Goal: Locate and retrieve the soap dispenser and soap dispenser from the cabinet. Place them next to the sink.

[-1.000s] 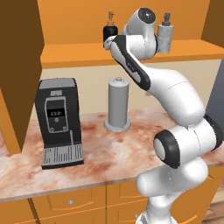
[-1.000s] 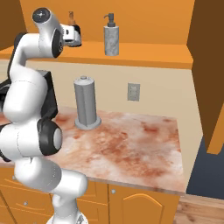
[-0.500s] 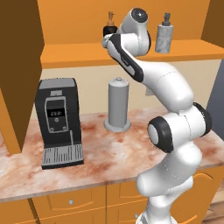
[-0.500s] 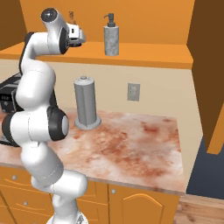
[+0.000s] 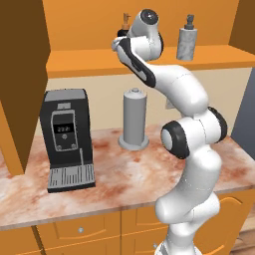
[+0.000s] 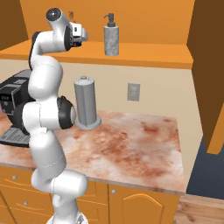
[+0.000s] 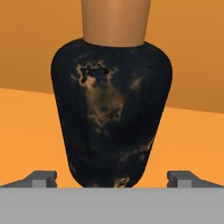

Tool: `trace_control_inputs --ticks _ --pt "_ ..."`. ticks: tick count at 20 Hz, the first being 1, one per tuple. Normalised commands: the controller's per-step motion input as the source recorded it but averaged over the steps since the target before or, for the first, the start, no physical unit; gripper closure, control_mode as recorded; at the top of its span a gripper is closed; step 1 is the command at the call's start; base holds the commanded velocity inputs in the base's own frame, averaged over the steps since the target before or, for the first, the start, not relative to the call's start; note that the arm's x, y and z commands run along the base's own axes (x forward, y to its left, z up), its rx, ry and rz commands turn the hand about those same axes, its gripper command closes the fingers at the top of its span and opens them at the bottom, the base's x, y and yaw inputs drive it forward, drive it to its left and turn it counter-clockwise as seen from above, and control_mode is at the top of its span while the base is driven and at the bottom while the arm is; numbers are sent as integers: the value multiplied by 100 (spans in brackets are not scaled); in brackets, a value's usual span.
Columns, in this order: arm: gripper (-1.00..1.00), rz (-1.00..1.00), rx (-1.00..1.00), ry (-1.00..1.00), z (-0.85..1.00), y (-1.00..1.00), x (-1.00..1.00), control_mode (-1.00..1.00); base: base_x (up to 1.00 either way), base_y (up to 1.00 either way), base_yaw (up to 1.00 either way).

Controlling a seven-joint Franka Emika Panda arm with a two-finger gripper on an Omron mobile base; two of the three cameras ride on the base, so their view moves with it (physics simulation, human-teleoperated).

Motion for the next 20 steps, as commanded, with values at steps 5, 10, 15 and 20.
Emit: trace_control_inputs --ticks 5,10,15,20 --pt "-100 -1 0 0 0 6 41 -100 0 0 0" --pt "-100 0 2 1 0 0 44 -100 0 0 0" --pt "100 0 0 0 0 0 5 -100 0 0 0" --pt "100 0 1 0 0 0 -13 -100 0 0 0"
